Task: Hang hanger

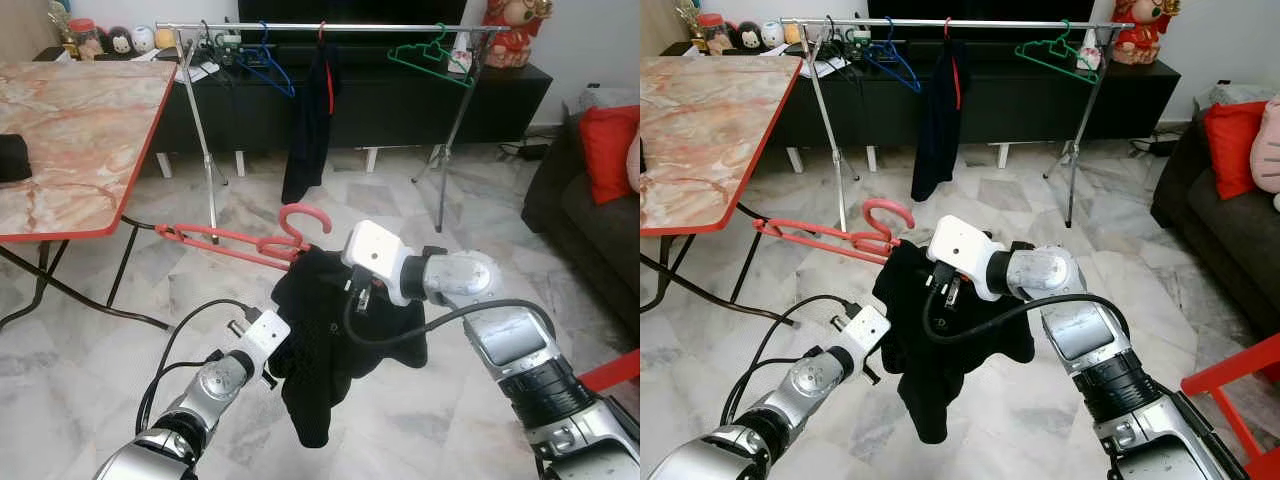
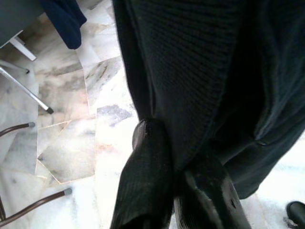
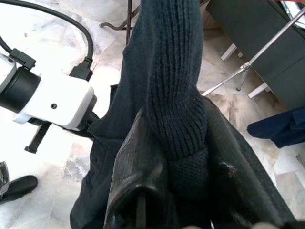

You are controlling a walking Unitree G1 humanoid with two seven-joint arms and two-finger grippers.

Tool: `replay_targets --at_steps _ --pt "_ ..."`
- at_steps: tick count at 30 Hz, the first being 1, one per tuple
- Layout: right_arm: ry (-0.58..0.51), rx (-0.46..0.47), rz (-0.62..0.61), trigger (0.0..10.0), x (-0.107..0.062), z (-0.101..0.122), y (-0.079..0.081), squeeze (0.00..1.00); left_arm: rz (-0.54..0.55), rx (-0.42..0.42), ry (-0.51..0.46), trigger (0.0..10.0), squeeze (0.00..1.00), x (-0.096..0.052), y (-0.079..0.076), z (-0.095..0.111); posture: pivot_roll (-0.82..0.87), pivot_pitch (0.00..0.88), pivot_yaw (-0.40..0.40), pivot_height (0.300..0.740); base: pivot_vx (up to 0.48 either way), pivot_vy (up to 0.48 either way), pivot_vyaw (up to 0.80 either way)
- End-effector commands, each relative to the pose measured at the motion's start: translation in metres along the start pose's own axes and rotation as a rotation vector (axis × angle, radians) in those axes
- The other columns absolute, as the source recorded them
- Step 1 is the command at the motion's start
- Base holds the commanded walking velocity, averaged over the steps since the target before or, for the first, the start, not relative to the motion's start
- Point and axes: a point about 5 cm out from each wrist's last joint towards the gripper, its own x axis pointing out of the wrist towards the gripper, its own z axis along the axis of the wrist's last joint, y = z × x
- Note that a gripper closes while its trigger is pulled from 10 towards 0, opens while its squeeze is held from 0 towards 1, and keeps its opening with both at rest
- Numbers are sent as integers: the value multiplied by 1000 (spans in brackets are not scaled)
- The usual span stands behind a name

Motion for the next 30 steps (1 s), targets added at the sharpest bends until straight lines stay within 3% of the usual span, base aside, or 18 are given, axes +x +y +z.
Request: replay_targets --at_steps 1,9,12,14,17,20,24,26,27,30 --pt "-45 -31 -13 0 -1 14 -3 0 6 -38 32 0 0 -3 -2 -9 -110 30 -78 740 0 0 0" --pt "-62 8 -82 0 -5 10 -13 0 58 -127 94 0 0 -7 5 -20 -112 30 -78 740 0 0 0" --pt "-194 71 -72 0 -12 12 -16 0 78 -145 117 0 0 -11 8 -26 -109 30 -79 740 0 0 0" --pt "-409 177 5 0 -32 17 -14 0 96 -166 121 0 0 -14 11 -31 -106 29 -80 740 0 0 0" --pt "-473 244 68 0 -42 13 -12 0 107 -184 133 0 0 -16 13 -34 -110 26 -79 740 0 0 0" --pt "-504 302 261 0 -53 1 6 0 101 -184 143 0 0 -18 13 -37 -111 23 -75 740 0 0 0" --pt "-459 328 344 0 -58 -12 14 0 99 -183 144 0 0 -18 13 -37 -110 20 -74 740 0 0 0" --pt "-367 303 409 0 -62 -27 21 0 98 -177 146 0 0 -18 14 -38 -112 18 -73 740 0 0 0" --pt "-244 273 436 0 -66 -43 22 0 99 -175 147 0 0 -19 15 -38 -113 17 -71 740 0 0 0" --pt "-106 220 453 0 -70 -57 22 0 98 -172 149 0 0 -19 15 -38 -113 15 -68 740 0 0 0"
